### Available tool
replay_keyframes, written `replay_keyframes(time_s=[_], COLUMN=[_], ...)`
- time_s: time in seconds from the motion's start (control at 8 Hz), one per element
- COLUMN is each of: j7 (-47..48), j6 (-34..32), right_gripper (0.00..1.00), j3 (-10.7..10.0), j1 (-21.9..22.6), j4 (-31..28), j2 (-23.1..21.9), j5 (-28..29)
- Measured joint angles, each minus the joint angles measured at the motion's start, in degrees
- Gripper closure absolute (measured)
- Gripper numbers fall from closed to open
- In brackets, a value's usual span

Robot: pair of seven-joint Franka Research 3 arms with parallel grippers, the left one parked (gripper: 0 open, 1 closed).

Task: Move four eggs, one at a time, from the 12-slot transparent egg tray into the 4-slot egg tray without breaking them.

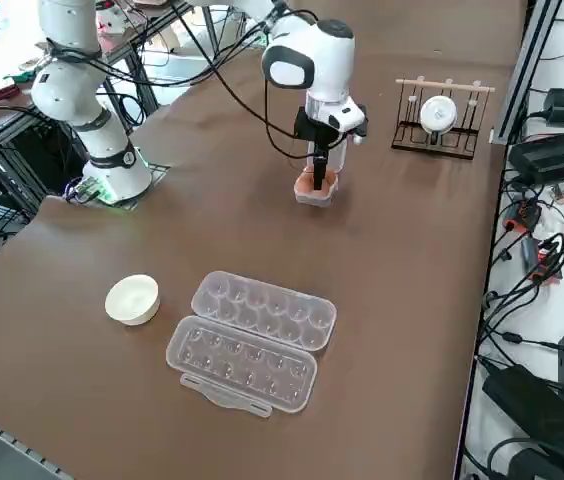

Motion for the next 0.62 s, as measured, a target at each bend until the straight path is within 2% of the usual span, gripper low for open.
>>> replay_keyframes(time_s=[0.62], j7=[0.0], j6=[0.0], right_gripper=[0.00], j3=[-0.2], j1=[-0.3], j4=[1.1], j2=[-0.1], j5=[0.0])
